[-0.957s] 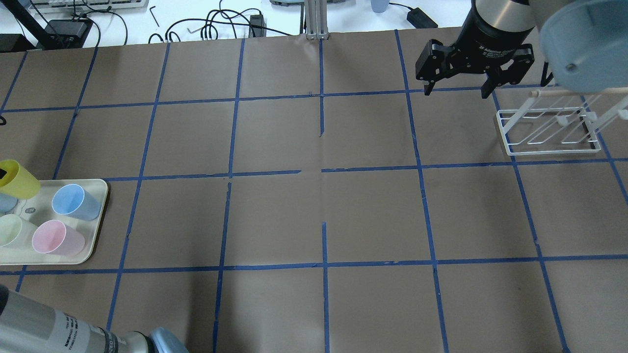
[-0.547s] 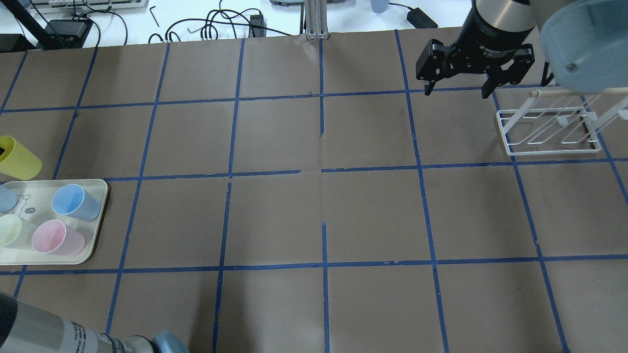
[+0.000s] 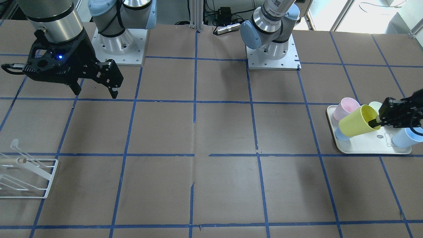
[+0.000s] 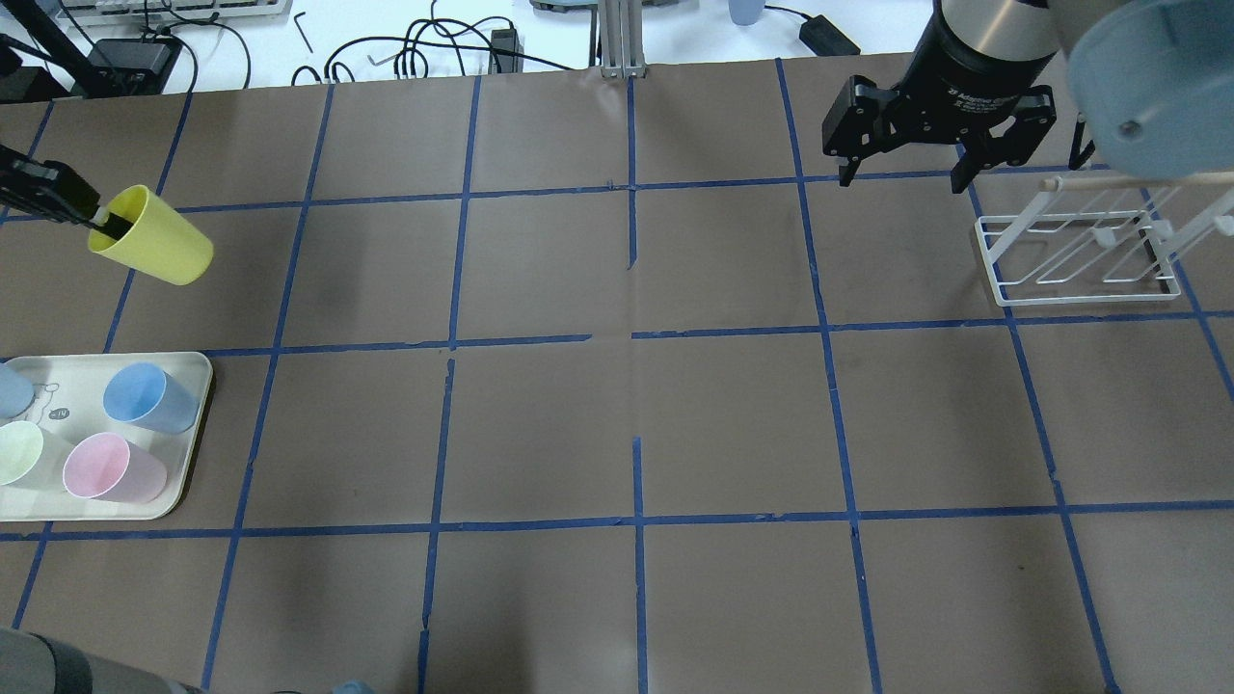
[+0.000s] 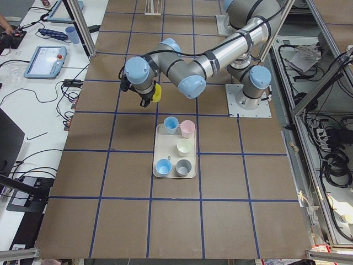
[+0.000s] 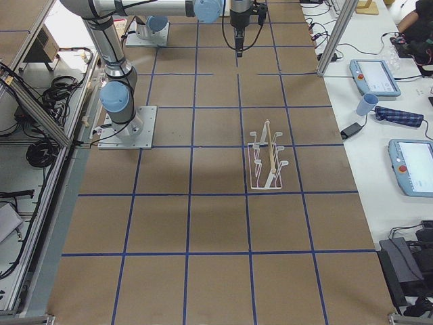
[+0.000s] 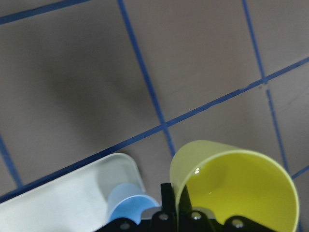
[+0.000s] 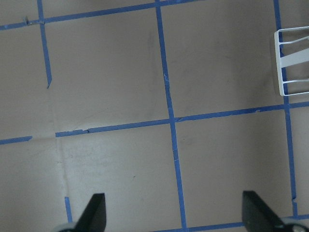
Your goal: Transfer IKEA cup to right arm and place on rack
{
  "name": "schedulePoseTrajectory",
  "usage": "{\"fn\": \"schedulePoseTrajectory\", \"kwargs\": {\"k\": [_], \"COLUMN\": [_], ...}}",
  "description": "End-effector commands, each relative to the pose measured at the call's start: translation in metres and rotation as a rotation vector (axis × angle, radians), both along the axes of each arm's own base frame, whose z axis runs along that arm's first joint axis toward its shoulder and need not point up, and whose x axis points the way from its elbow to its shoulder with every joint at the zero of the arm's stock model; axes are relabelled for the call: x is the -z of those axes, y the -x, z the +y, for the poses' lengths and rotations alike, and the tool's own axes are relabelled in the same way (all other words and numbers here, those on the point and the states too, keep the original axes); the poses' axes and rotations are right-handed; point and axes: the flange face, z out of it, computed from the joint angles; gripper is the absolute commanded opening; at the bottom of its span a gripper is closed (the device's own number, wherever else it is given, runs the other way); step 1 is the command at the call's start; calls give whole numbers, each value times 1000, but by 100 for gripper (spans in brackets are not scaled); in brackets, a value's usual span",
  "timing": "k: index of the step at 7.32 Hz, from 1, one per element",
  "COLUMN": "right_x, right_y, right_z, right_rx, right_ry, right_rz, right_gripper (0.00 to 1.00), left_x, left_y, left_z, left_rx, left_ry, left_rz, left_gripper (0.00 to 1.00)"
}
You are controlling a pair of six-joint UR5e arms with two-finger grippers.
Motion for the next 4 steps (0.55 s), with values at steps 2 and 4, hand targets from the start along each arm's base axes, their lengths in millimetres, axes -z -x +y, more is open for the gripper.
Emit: {"fn": "schedulePoseTrajectory", "kwargs": {"k": [2, 4], "right_x": [-7, -33], "right_y": [22, 65], "right_z": [-9, -13], "right_rx": [49, 113], "right_ry": [7, -33], "right_rz": [-107, -247], "right_gripper": [100, 100], "left_x": [26, 56], "left_y": [127, 161], "left_z": [9, 31], "left_rx": [-176, -275], "left_ry": [-97, -102], "left_rz": [348, 620], "left_gripper": [0, 0]}}
